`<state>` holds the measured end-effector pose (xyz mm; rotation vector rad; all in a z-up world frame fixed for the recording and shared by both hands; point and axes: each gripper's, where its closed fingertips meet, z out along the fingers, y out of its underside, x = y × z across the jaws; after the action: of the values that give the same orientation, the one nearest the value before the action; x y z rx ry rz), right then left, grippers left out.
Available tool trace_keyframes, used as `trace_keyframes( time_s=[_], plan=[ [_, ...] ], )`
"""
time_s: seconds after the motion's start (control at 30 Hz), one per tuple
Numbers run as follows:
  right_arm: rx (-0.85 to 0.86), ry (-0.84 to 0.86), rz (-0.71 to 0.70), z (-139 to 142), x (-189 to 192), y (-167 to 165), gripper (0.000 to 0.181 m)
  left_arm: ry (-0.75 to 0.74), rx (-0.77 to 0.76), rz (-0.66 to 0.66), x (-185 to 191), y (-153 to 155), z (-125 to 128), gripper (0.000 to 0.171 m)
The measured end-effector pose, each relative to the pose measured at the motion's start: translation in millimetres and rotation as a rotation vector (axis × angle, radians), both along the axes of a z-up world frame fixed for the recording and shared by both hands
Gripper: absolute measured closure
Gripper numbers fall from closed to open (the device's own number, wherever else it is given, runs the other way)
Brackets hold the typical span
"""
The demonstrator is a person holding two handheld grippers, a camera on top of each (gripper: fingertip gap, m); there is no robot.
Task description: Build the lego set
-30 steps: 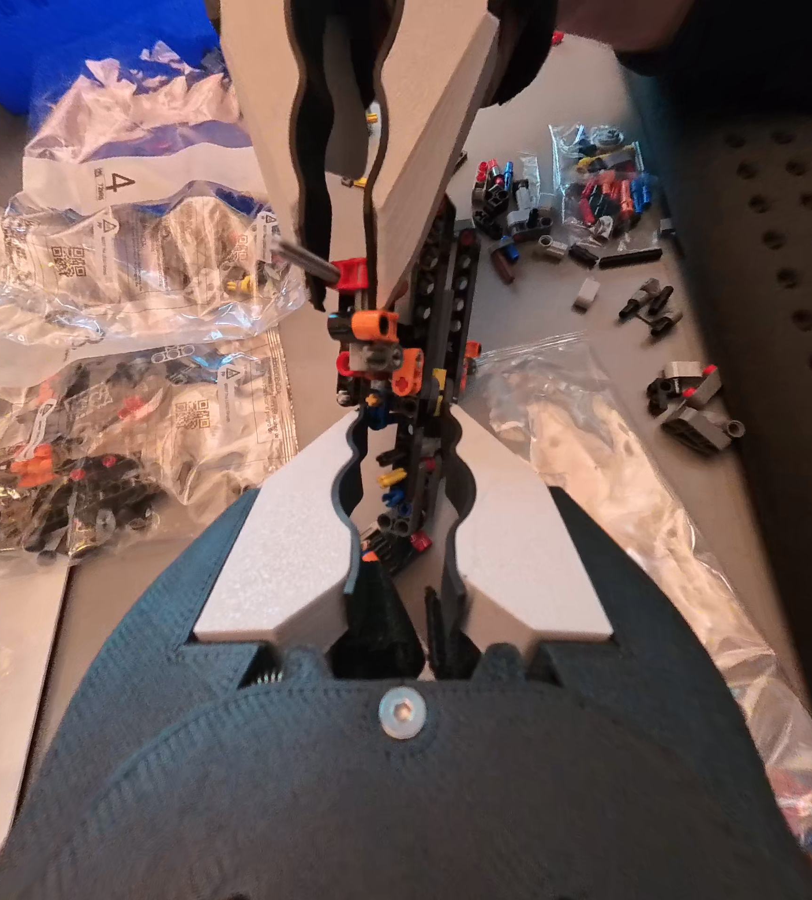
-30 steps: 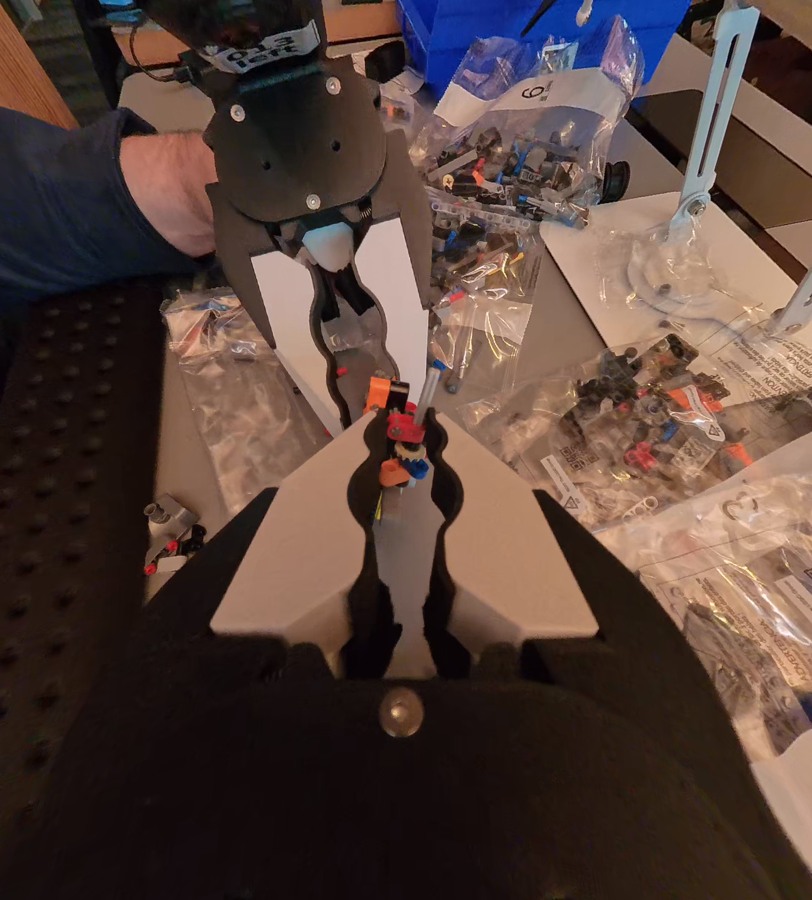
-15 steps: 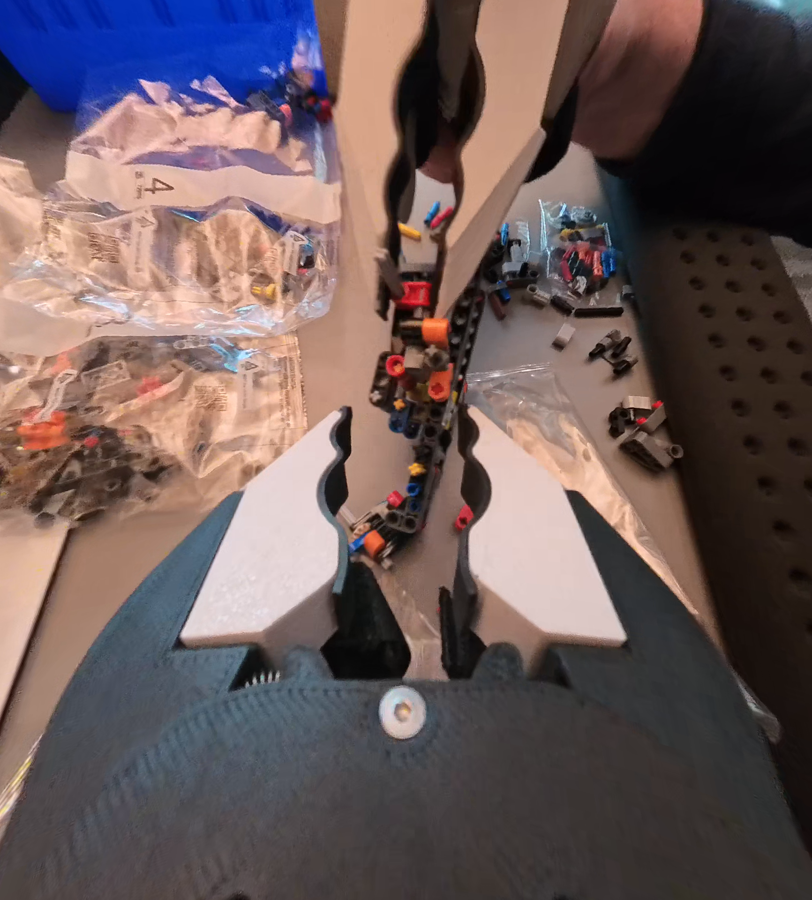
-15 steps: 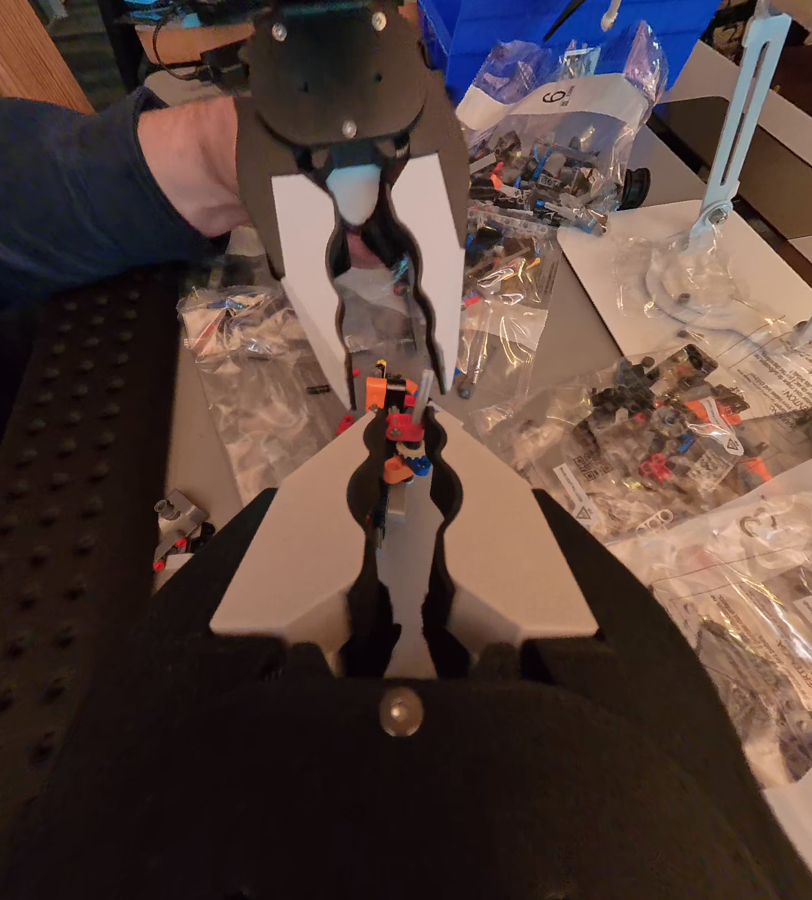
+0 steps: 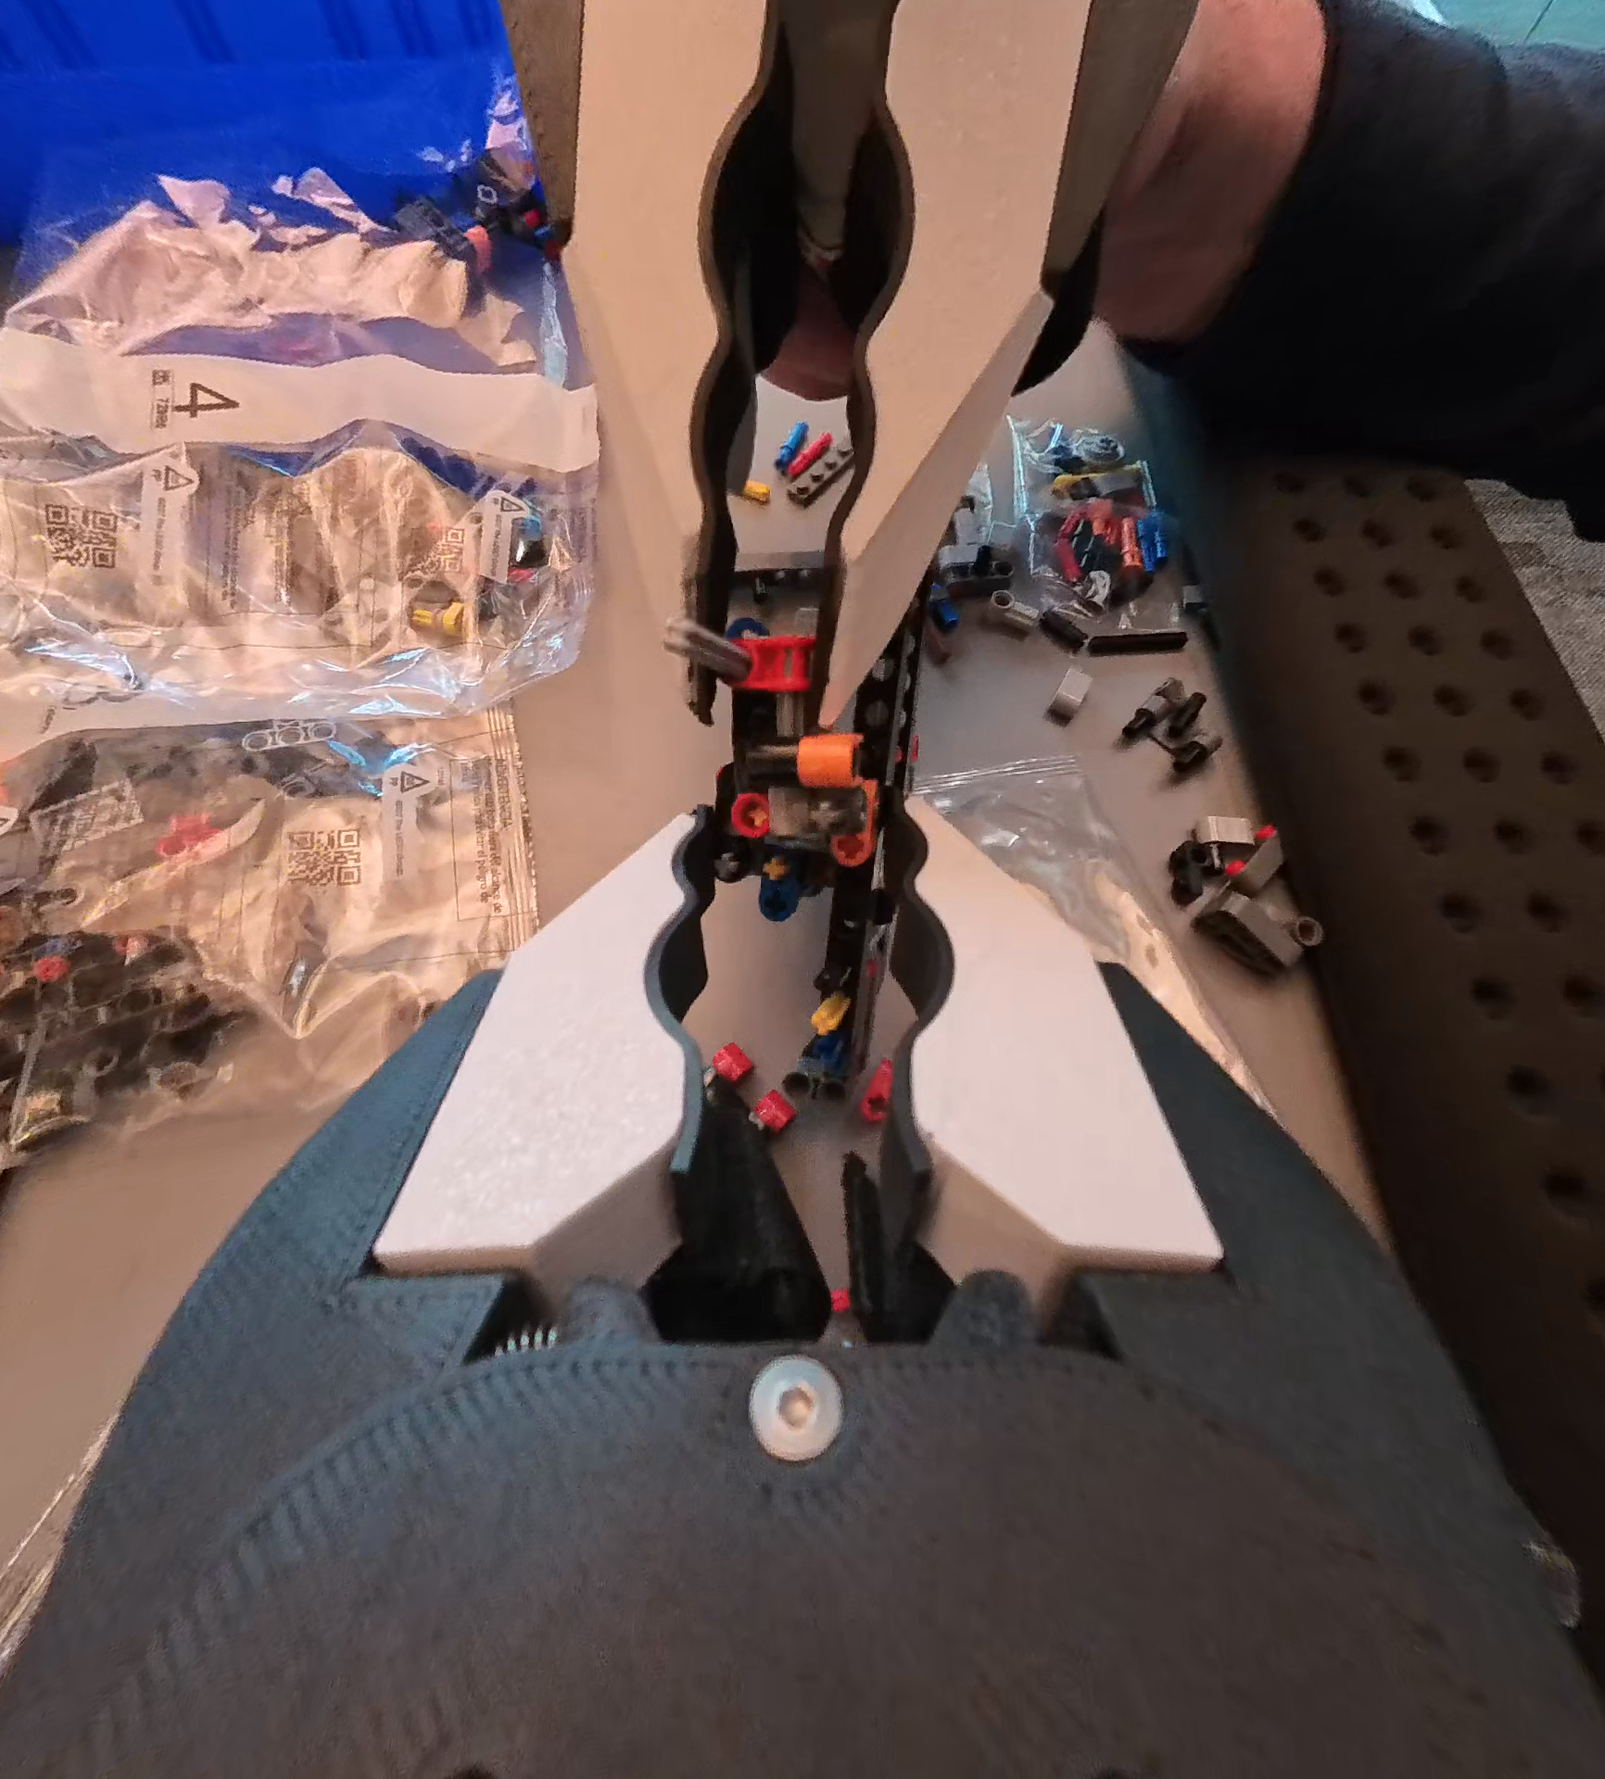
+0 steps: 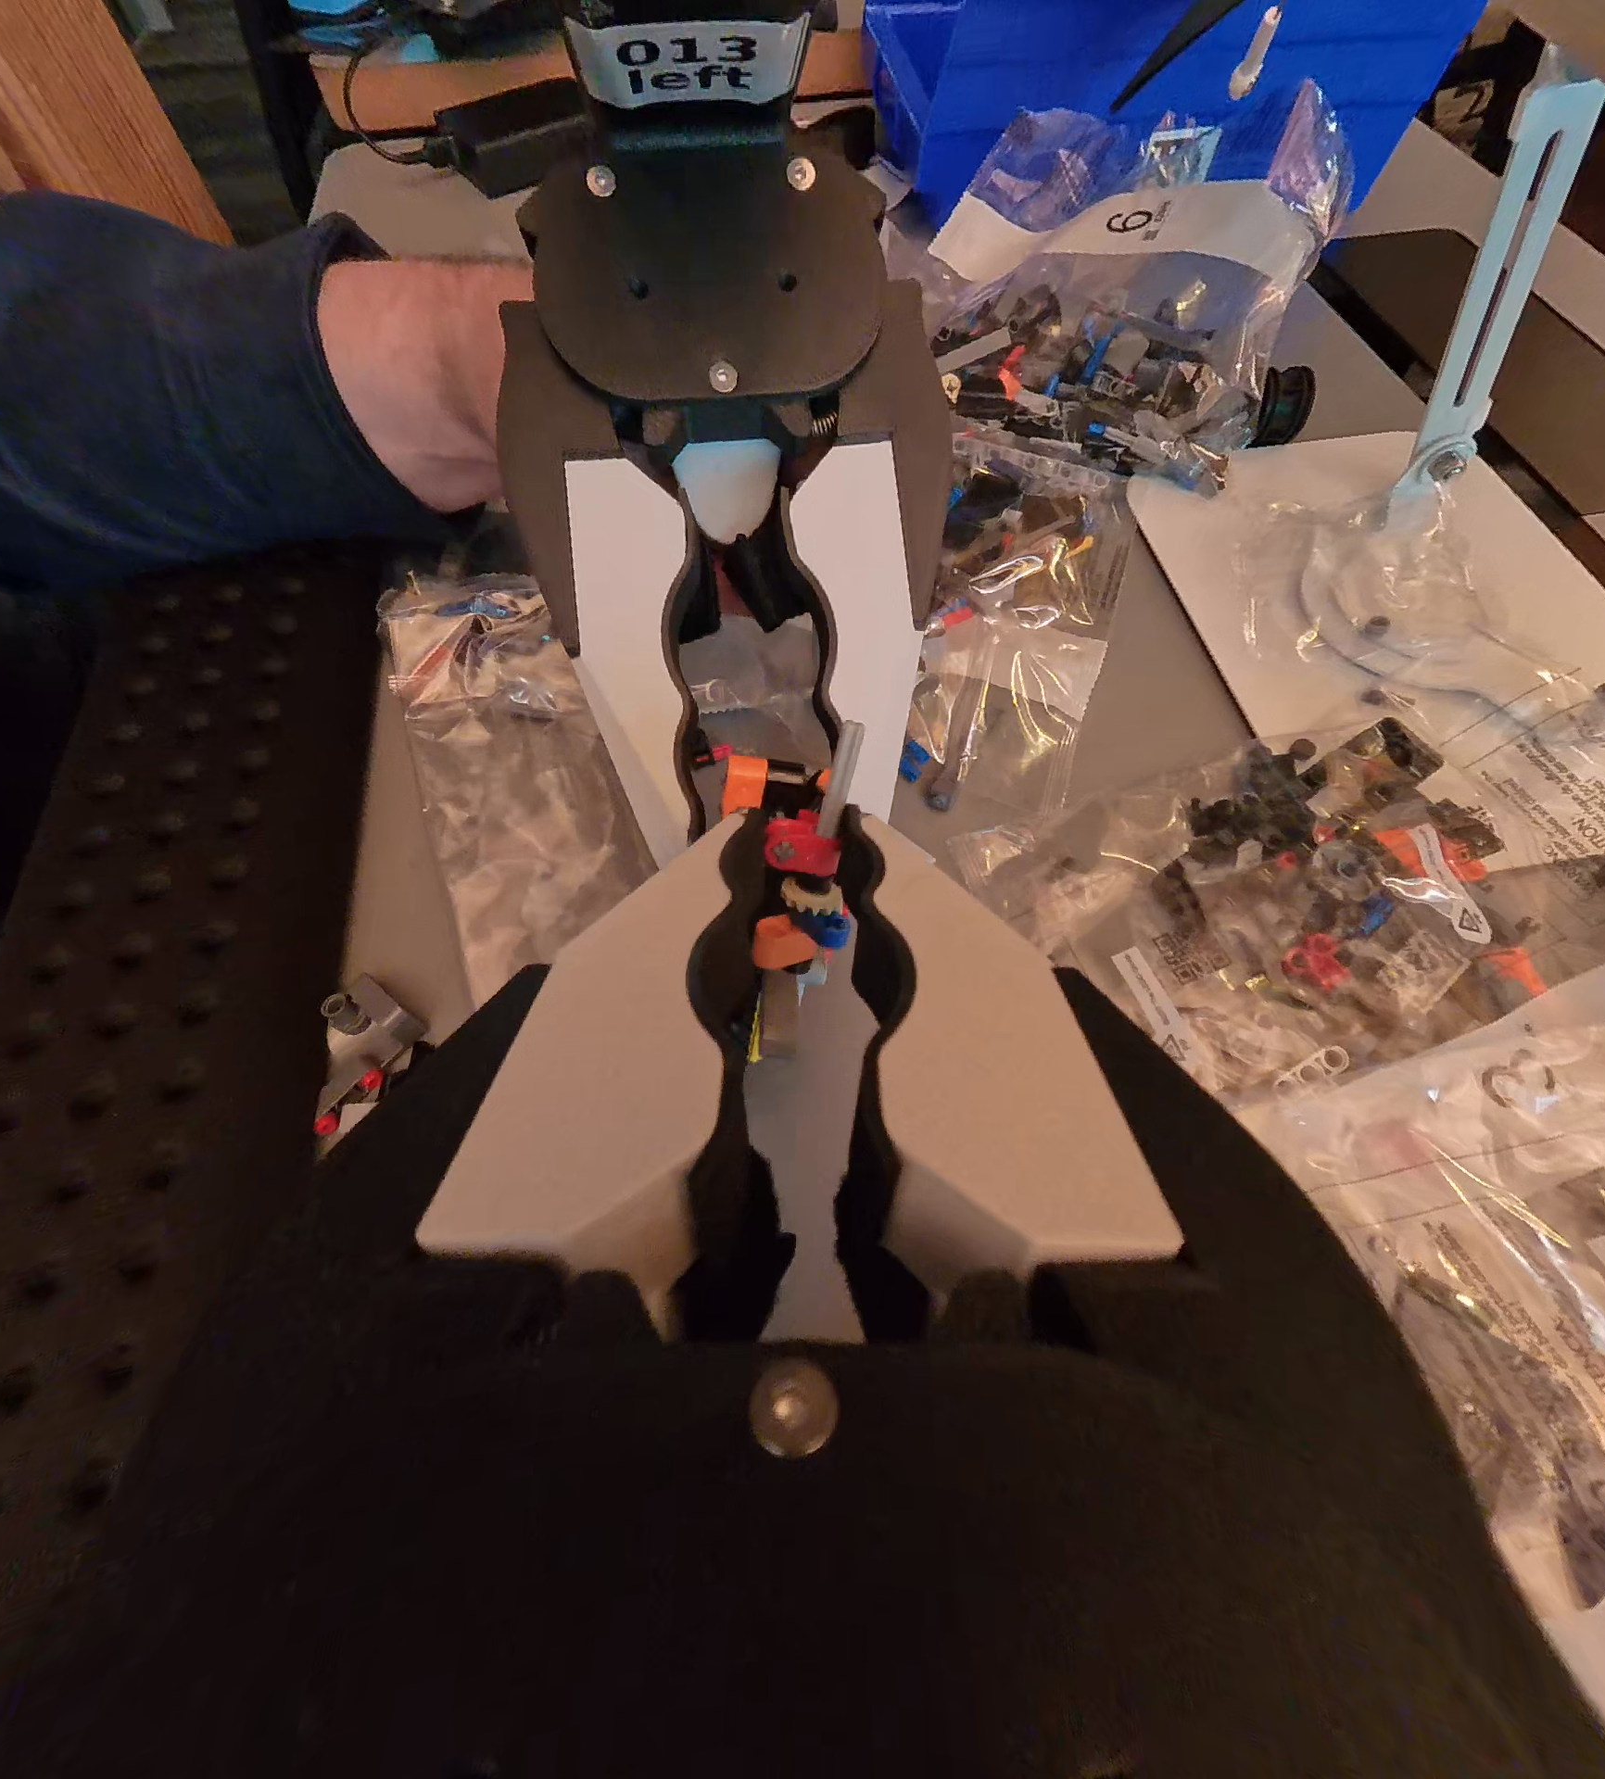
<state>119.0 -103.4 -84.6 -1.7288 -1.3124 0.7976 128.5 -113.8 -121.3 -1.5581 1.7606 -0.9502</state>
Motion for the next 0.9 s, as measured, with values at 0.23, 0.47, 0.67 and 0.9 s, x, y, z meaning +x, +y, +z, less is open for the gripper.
trace_keyframes(
  time_s=[0.23,0.47,0.67,0.9],
  plan=[
    [0.022,0.009,-0.007,2.6,-2.0,1.5,0.169,0.009,0.029,0.013,-1.3,3.0,0.3,0.137],
    [0.000,0.042,-0.005,4.6,-4.7,2.3,0.170,0.015,0.030,0.016,-2.8,3.9,0.0,0.137],
    [-0.039,0.067,-0.005,5.4,-6.0,2.7,0.170,0.014,0.034,0.015,-3.3,4.4,0.0,0.137],
    [-0.063,0.010,-0.007,-2.9,3.6,0.8,0.168,0.020,0.023,0.003,-2.7,2.2,-1.5,0.137]
  ],
)
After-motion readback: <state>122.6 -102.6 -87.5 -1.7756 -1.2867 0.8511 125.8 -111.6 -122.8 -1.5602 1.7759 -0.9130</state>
